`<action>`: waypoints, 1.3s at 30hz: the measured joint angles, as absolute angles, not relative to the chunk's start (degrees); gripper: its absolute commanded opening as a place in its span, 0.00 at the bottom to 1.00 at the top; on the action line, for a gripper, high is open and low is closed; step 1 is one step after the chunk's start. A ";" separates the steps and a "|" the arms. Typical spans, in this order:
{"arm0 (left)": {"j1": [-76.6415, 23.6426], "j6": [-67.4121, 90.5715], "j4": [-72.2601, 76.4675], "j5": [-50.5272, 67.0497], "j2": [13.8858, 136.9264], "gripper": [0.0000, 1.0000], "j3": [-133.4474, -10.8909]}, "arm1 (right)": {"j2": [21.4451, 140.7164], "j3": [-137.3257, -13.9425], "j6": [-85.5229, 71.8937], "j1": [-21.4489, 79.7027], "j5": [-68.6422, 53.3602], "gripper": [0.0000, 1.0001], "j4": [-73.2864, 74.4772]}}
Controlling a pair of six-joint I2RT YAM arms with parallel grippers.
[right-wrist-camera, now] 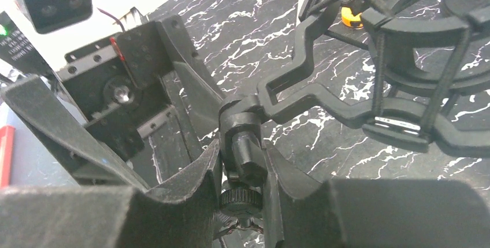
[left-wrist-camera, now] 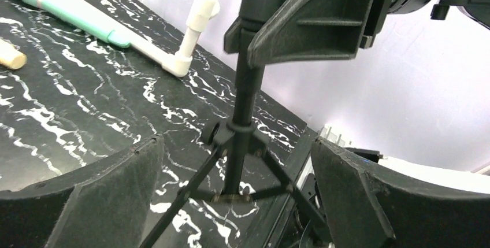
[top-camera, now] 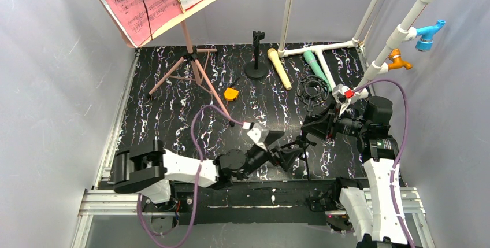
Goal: Pack up the instrument practice props
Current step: Place the microphone stand at the center of the board.
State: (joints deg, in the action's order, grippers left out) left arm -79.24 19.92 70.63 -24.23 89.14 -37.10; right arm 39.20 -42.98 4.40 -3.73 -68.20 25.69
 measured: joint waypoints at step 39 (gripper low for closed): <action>-60.31 -16.93 -11.42 -10.79 39.05 0.98 -34.33 | 70.46 -60.01 16.51 4.95 -34.68 0.01 0.01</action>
State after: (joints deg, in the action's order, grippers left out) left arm -60.31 -16.93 -11.42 -10.79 39.05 -34.33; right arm 70.46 -60.01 16.51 4.95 -34.68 0.01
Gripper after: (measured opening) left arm 0.981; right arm 0.337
